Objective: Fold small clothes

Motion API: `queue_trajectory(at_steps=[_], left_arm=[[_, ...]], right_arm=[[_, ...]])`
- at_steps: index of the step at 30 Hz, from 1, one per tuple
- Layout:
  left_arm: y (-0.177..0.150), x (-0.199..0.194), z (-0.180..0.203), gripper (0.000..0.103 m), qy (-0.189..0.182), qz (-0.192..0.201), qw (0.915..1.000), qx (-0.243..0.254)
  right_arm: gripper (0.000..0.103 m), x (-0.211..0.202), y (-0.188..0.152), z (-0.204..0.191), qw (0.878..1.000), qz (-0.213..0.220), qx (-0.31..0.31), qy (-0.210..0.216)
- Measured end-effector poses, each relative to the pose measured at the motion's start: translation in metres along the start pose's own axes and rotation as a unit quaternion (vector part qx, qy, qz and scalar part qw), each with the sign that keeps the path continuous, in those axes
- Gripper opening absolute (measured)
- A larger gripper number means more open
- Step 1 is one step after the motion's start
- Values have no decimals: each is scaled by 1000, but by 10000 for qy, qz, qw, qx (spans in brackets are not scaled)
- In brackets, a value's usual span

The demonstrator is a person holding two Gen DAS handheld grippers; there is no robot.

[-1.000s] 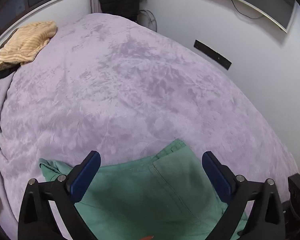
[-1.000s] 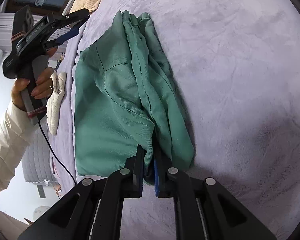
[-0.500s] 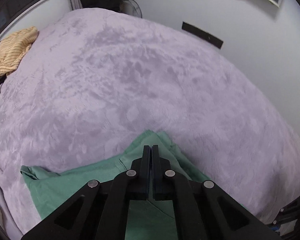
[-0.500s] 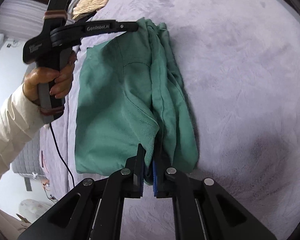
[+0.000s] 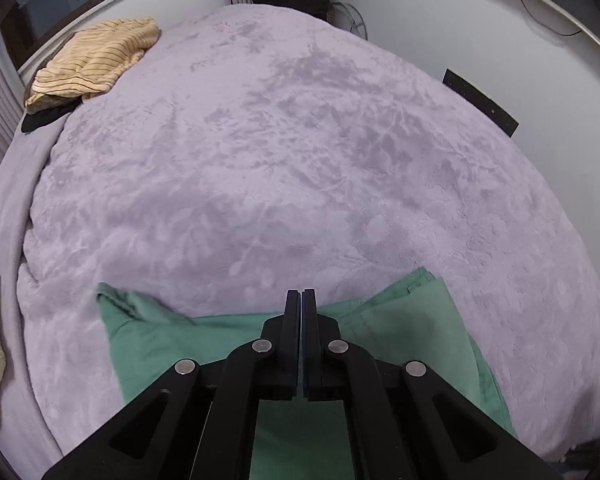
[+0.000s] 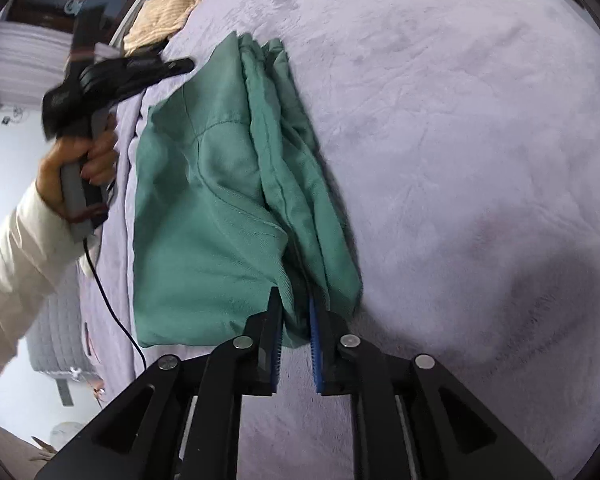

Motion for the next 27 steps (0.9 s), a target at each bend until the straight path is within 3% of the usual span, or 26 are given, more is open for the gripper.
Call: queue_trajectory(at_steps=[4,7,10,14,17,21,23,24,25,26,27], left_arm=[[-33,-39,-22,1,-26,117,9998,-142],[-80,-44,-25,1,-135,-196,9988,-432],[-127,-44,-26,1,-97,-448,9967,-674],[-186,-41,-22,1,-339,-826,9880,-1260],[-207,-48,-19,1,-399,-774,9857,-1444],[-210,-57,-18,1,-554,-759,9830,-1578],[-211,-56,-13,1,-764,-802,9813,-1573],[-212,-53,-11,1,-693,-824,9829,-1496],[-213,-51,-10,1,-596,-821,9848,-1412],[-214,-51,-9,1,-521,-811,9861,-1350],[-214,-51,-8,1,-474,-809,9868,-1320]], right_arm=[[37,-31,49,-30,9971,521,-21,548],[37,-8,97,-66,9954,443,-319,789],[37,36,131,-83,9968,158,-418,670],[37,75,143,-80,9988,-200,-421,130],[41,76,145,-75,9990,-181,-393,-115],[58,73,145,-74,9993,-116,-362,6],[58,84,148,-77,9990,-266,-333,144],[54,90,149,-79,9984,-350,-334,302],[42,96,150,-81,9981,-386,-338,344],[5,99,152,-83,9979,-443,-377,268],[5,95,154,-87,9978,-357,-539,113]])
Point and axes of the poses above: each gripper's, at about its wrist camera, not at the fingertips, and x roughly the way its jaws point, z to its right, y to its top, the point moved 10 cm from there along x, roughly the way its jaws point, and after that the axes turned 5 degrees about -z, right-handed, at the moved point
